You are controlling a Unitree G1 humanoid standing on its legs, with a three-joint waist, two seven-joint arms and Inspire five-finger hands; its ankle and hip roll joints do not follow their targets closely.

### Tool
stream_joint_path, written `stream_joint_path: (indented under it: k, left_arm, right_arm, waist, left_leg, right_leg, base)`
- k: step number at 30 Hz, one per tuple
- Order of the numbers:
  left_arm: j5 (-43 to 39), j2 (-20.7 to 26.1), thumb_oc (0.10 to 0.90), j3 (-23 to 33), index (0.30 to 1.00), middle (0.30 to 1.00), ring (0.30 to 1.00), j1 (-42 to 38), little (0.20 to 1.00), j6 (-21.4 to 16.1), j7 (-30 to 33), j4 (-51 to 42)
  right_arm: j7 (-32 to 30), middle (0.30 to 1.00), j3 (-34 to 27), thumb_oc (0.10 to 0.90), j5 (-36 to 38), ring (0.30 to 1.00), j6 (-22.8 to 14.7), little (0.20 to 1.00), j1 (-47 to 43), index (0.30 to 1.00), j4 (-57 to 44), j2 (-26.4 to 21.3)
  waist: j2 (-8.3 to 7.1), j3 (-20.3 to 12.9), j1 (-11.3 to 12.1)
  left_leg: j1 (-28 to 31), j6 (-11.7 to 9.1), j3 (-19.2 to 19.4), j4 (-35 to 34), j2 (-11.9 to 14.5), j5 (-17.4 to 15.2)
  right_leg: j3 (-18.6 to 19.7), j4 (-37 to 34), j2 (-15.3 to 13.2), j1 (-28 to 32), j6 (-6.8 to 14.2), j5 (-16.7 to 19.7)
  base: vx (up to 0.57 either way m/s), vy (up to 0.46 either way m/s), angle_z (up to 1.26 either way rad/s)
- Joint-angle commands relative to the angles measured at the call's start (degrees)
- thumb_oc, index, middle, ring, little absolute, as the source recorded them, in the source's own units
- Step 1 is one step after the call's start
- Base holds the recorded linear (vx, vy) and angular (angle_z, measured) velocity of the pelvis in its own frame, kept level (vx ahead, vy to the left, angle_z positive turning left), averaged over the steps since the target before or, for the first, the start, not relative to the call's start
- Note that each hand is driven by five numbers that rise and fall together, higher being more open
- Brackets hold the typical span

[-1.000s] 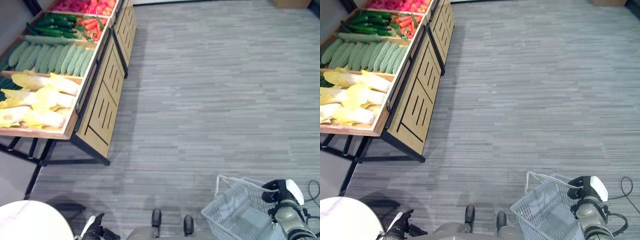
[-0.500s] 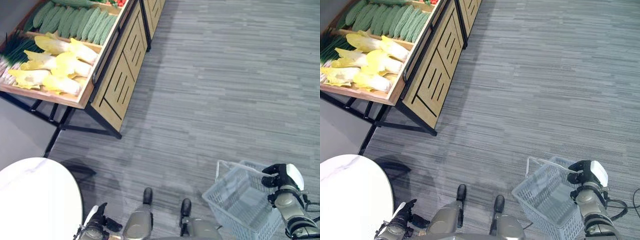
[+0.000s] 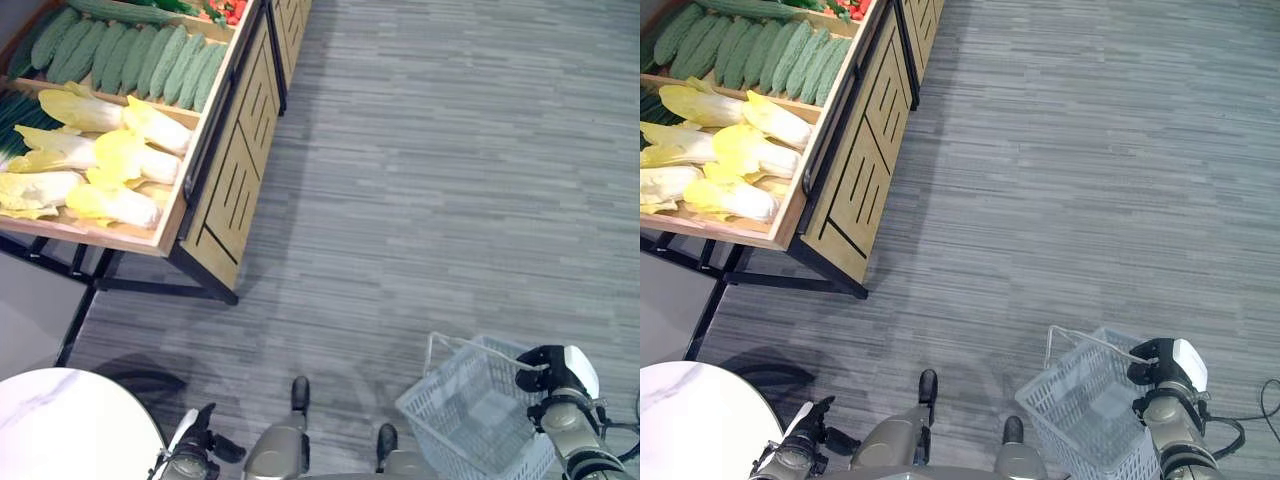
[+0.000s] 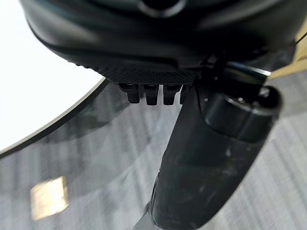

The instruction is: Get the vegetables into the basket

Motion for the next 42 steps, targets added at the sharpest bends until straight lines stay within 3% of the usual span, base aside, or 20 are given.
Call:
stream_joint_path:
  k: [1, 13, 15, 19, 25, 28, 32, 39, 42]
  left_arm:
    - [1.47, 2.06, 0.900, 0.42, 1.000, 1.000, 1.000, 1.87, 1.000, 0.30, 1.65, 2.10]
    - [3.23, 3.23, 0.900, 0.12, 1.000, 1.000, 1.000, 1.89, 1.000, 0.41, 1.21, 2.62]
    - [3.28, 3.63, 0.900, 0.13, 1.000, 1.000, 1.000, 2.09, 1.000, 0.58, 1.00, 2.18]
    - [2.66, 4.19, 0.900, 0.90, 1.000, 1.000, 1.000, 1.70, 1.000, 0.74, 1.11, 2.73]
    - [2.70, 3.83, 0.900, 0.96, 1.000, 1.000, 1.000, 1.47, 1.000, 1.02, 1.30, 3.43]
    - [2.87, 3.49, 0.900, 1.18, 1.000, 1.000, 1.000, 1.71, 1.000, 1.15, 1.09, 3.77]
    - [2.85, 2.73, 0.900, 1.53, 1.000, 1.000, 1.000, 2.13, 1.000, 1.27, 1.25, 4.25]
    - [-1.34, 0.40, 0.900, 3.09, 1.000, 1.000, 1.000, 3.40, 1.000, 1.37, 1.75, 3.63]
    - [-4.60, -0.54, 0.900, 4.65, 1.000, 1.000, 1.000, 3.62, 1.000, 1.35, 2.30, 2.96]
  right_arm:
    - [-3.60, 0.300, -0.47, 0.400, 0.83, 0.300, -1.10, 0.300, -1.79, 0.300, -2.16, -5.59]
    - [-3.54, 0.300, 0.62, 0.400, 0.43, 0.300, -0.71, 0.300, -3.54, 0.300, -2.02, -4.82]
    - [-3.48, 0.300, 1.28, 0.400, 0.34, 0.300, -1.00, 0.300, -4.20, 0.300, -3.16, -5.07]
    - [-3.36, 0.300, 2.15, 0.400, 0.15, 0.300, -1.43, 0.300, -4.76, 0.300, -4.58, -4.95]
    - [-3.72, 0.300, 2.76, 0.400, -0.20, 0.300, -1.57, 0.300, -5.35, 0.300, -6.06, -4.72]
    - [-3.57, 0.300, 2.84, 0.400, -0.78, 0.300, -1.46, 0.300, -4.75, 0.300, -7.80, -5.09]
    - [-3.31, 0.300, 2.18, 0.400, -0.53, 0.300, -1.61, 0.300, -2.47, 0.300, -8.24, -4.91]
    - [-3.38, 0.300, 0.39, 0.400, -0.22, 0.300, -1.53, 0.300, 1.06, 0.300, -8.16, -5.64]
    - [-3.63, 0.300, 0.06, 0.400, -0.28, 0.300, -1.37, 0.300, 1.66, 0.300, -8.15, -5.73]
  waist:
    - [-1.76, -4.15, 1.39]
    - [-2.20, -3.37, 1.24]
    - [-1.11, -2.25, 0.96]
    - [-0.08, -0.61, -0.10]
    - [0.35, 1.20, -1.81]
    - [0.02, 1.37, -3.06]
    - [-0.25, -0.46, -3.18]
    - [1.25, -3.43, -3.48]
    - [1.49, -3.68, -3.55]
  left_leg:
    - [-4.46, -1.46, -0.24, 6.34, 2.73, -4.13]
    - [-3.14, 1.27, 0.10, 6.75, -0.61, -7.00]
    - [-2.61, 2.31, -0.37, 7.69, -0.73, -7.98]
    - [-0.08, 2.68, -0.59, 8.25, -0.67, -9.17]
    - [4.20, 1.69, -1.44, 7.97, -0.08, -11.12]
    - [7.26, 0.50, -2.88, 8.31, -0.04, -12.97]
    - [9.59, -0.64, -4.37, 9.09, 0.88, -14.56]
    - [12.12, -3.52, -7.11, 8.06, 6.04, -10.67]
    - [11.79, -4.12, -7.66, 8.17, 6.94, -9.37]
  right_leg:
    - [2.97, 3.18, -0.91, -3.51, 3.35, 4.35]
    - [4.27, 7.63, -3.34, -6.12, 4.84, 11.79]
    - [5.23, 15.08, -2.72, -9.18, 3.82, 12.32]
    - [4.21, 16.89, -0.55, -15.44, 1.86, 10.25]
    - [2.86, 10.08, -0.32, -19.40, 2.94, 10.00]
    - [3.63, 5.97, 0.24, -21.82, 4.04, 12.59]
    - [2.86, 6.24, 1.76, -19.56, 3.04, 10.86]
    - [-0.38, 8.70, 5.27, -17.62, 0.34, 6.10]
    - [-0.98, 8.71, 5.83, -17.36, -0.26, 5.33]
  base:
    - [0.03, 0.157, -0.03]
    - [0.02, 0.115, -0.06]
    - [0.00, 0.194, -0.09]
    - [0.08, 0.087, -0.06]
    - [0.14, -0.063, 0.03]
    - [0.27, -0.164, 0.33]
    - [0.23, -0.205, 0.39]
    - [0.18, -0.235, 0.30]
    - [0.09, -0.208, 0.11]
